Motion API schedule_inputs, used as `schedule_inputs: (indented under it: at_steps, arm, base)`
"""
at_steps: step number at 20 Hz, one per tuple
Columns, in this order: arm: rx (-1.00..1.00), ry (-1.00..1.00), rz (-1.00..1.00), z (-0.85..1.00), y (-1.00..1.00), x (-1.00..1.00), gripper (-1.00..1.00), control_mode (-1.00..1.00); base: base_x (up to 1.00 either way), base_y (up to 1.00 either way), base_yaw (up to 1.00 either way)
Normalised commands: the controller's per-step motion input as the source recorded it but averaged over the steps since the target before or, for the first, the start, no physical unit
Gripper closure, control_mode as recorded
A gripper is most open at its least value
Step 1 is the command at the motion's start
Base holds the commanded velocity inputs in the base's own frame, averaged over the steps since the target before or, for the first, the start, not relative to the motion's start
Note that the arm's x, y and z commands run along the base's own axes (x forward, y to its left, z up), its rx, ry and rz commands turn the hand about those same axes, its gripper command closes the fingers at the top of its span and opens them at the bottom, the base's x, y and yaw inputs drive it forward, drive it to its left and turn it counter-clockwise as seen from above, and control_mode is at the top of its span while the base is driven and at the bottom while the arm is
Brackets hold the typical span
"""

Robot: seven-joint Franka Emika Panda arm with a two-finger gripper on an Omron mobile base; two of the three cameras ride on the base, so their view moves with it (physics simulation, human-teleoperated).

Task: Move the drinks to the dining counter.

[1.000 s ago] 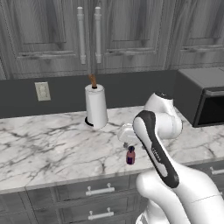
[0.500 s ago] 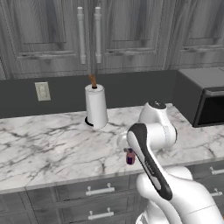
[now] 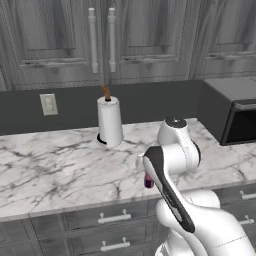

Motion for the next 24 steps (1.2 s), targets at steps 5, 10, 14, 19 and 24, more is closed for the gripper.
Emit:
schedule_inputs:
  at_steps: [5,10,14,19,24]
  arm:
    - [-0.05,0.0,0.0,0.0,-0.09,0.27,-1.0,-1.0]
    - [-0.01,0.0,0.0,0.0,0.0,0.33,-1.0,-1.0]
    - [0.01,0.0,0.0,-0.02,0.0,0.19,-1.0,-1.0]
    - [0.01,0.0,0.0,-0.07,0.0,0.1,-1.0,-1.0]
    - [0.0,0.0,0.0,-0.17,0.0,0.0,-1.0,-1.0]
  base:
    - [0.0,0.0,0.0]
    - [0.0,0.0,0.0]
    - [0.0,0.0,0.0]
    - [0.0,0.0,0.0]
    - [0.0,0.0,0.0]
